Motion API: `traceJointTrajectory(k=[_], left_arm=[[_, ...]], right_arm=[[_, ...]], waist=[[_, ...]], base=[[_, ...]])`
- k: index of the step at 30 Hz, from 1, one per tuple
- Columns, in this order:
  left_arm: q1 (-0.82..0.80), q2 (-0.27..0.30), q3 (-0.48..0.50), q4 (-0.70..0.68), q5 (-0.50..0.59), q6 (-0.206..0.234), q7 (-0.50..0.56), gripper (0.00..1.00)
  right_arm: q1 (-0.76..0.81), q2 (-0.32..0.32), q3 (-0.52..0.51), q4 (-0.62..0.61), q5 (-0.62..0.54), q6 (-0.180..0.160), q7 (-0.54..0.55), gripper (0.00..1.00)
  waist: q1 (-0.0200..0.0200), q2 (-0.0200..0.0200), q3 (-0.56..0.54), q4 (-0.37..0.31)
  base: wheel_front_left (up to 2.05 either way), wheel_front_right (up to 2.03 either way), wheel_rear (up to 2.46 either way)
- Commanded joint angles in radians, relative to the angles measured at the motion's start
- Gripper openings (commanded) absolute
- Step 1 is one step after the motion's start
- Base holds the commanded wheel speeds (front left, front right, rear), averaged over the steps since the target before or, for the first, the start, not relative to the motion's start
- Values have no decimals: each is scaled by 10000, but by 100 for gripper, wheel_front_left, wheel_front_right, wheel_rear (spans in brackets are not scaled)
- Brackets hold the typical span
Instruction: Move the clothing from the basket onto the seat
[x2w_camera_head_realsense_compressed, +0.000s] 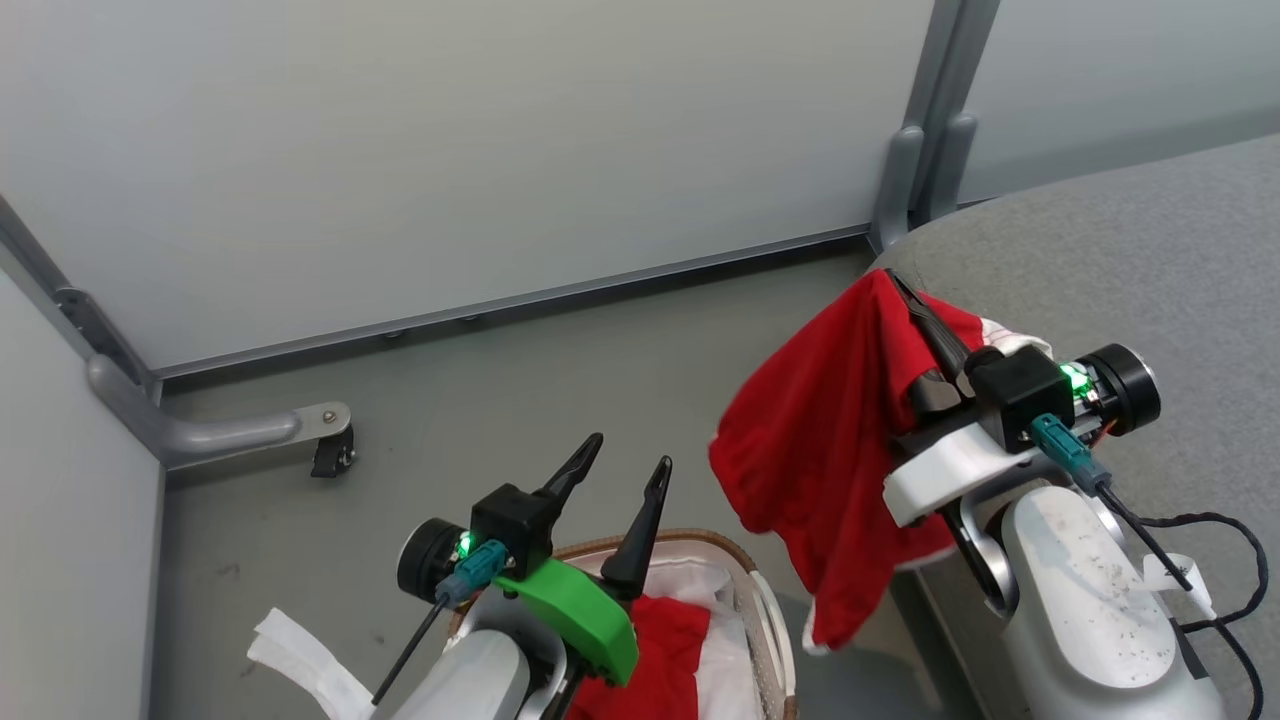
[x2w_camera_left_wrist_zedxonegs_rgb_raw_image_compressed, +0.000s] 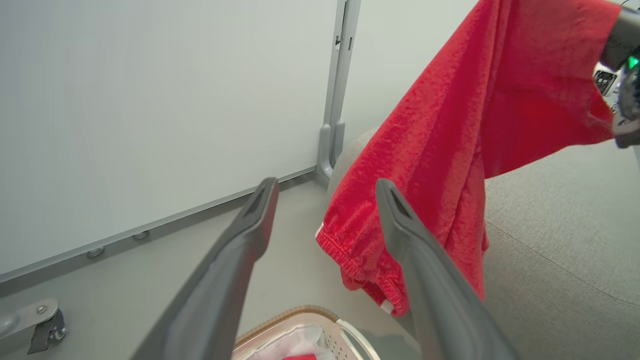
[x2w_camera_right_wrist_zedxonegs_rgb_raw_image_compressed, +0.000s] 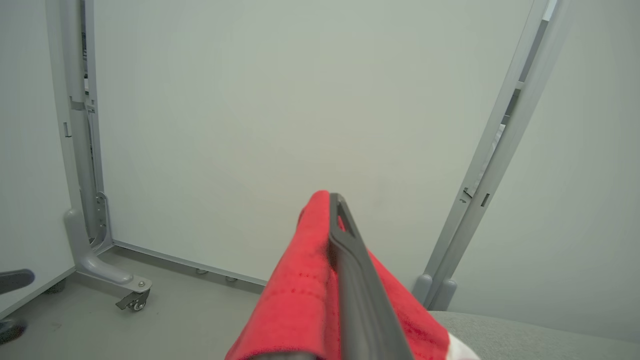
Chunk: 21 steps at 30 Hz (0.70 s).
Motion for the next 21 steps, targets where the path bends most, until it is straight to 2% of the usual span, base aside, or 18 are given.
traceJointTrajectory(k=[1,13,21], left_arm=[[204,-1,13,-133,38,-43,9,100],[243,6,-133,-763,275,220,7,100],[-46,13,-319,-632,523,253,9,100]], right_arm=[[-93,-33,-11,46,-168,-7,-49,0],[-305,-55,-313,-58,-813,-10,-49,0],[-611,-132,-609,-161,-860,-10,-49,0]], waist=[[0,-1,53,-337],[0,-1,728,-2243],[0,-1,1208,-2994]], base=[[0,0,0],[0,0,0],[0,0,0]])
